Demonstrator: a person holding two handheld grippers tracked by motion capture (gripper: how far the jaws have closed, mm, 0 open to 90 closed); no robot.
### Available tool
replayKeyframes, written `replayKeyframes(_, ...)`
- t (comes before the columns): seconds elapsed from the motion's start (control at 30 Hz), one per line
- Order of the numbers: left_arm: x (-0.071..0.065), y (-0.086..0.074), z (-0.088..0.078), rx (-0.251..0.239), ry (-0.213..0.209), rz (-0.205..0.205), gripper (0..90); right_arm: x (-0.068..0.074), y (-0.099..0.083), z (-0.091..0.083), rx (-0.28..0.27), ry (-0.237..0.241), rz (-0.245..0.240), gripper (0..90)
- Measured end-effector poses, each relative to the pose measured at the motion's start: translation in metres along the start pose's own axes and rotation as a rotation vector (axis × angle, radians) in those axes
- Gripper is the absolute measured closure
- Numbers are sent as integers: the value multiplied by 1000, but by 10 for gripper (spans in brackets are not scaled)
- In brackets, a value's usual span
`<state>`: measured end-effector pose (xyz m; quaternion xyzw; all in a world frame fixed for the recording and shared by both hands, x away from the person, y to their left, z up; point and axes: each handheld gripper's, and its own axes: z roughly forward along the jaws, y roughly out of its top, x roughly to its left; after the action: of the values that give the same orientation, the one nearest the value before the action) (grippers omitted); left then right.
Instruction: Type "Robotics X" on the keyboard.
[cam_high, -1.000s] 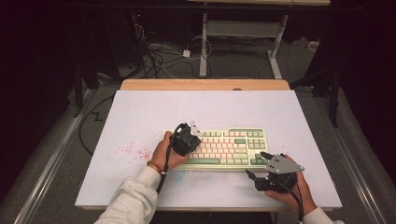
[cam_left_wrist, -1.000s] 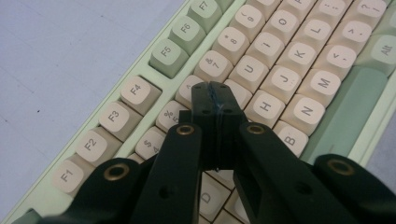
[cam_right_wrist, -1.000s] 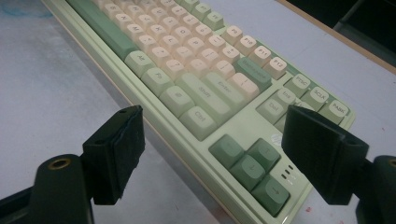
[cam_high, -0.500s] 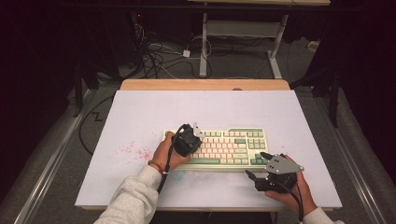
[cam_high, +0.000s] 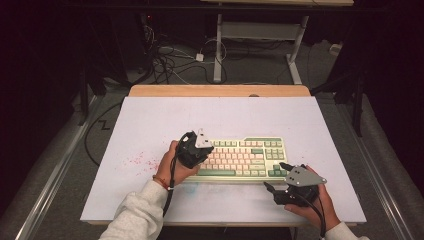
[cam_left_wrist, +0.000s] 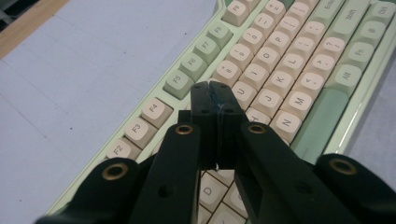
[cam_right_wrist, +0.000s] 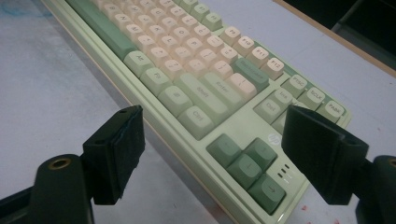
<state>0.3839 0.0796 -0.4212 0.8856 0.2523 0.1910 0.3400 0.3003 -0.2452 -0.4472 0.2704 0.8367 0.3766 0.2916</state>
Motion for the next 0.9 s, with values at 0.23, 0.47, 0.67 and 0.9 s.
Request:
replayKeyframes(0.23,0,-8,-11,-18,18,18,853,-1,0,0,-3,-4,3,216)
replayKeyframes(0.47,1,-18,-19,-28,38,36,834,-2,0,-1,-5,-5,4,216)
replayKeyframes(0.67,0,-24,-25,-45,51,55,807,-3,0,-1,-6,-5,8,216)
replayKeyframes(0.9,0,-33,-33,-73,58,64,726,-3,0,-2,-4,-8,11,216)
